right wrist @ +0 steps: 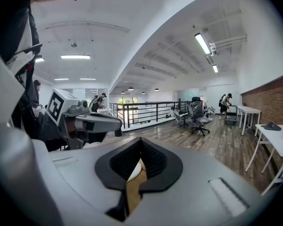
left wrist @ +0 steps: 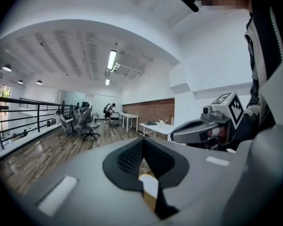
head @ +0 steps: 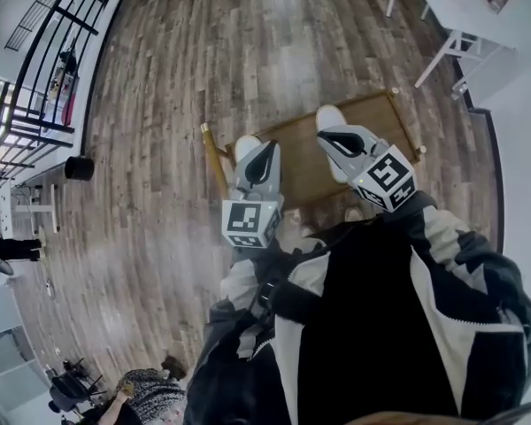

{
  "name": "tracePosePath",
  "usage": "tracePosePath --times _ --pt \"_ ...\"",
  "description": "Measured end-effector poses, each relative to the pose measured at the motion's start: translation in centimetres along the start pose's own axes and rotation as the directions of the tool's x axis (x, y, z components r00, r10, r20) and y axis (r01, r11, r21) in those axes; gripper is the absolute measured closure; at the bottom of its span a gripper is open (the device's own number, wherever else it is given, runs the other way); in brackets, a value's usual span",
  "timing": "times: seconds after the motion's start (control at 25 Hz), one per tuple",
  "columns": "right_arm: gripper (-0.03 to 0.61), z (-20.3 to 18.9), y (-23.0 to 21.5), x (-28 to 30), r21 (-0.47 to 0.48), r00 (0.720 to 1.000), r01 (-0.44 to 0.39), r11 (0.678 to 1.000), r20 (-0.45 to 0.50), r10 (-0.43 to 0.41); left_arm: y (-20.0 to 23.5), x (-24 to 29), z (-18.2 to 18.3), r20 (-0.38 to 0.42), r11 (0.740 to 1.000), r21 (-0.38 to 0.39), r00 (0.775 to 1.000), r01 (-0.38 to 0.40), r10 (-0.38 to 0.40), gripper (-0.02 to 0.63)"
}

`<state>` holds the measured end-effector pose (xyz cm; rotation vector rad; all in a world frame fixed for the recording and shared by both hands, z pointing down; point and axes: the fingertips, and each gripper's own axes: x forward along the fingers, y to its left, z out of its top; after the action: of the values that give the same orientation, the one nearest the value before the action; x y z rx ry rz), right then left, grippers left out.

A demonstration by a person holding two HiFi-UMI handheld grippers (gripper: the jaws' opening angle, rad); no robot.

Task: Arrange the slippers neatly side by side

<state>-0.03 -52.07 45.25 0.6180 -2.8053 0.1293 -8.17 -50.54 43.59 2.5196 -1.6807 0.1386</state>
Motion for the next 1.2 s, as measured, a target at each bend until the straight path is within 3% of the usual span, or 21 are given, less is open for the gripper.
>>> tracePosePath --times 0.32,0.72,0.84,1.2 --pt "0.575 1.3 0.2 0.3 -0.011 0.999 0.03 0.999 0.043 -0.029 -0.1 -0.8 1.0 0.039 0.999 0.035 0.999 0.009 -0.011 0.595" --pt "0.557 1.3 0.4 0.2 -0.023 0.998 0.057 0.998 0.042 -0.056 -0.3 -1.4 0.9 0.056 1.0 -0.018 0.998 0.014 -0.013 0.595" --pt "0.482 -0.4 -1.1 0.6 -0.002 0.996 0.089 0.996 -0.015 -0.089 0.0 -1.3 0.8 0.051 1.0 -0.024 0.999 0.018 -0.017 0.595" --pt "0.374 -8.0 -3.5 2.7 0.085 0.964 0.156 0.984 -0.232 -0.133 0.7 -0.9 0.1 0.053 0.998 -0.056 0.999 0.013 -0.01 0.595"
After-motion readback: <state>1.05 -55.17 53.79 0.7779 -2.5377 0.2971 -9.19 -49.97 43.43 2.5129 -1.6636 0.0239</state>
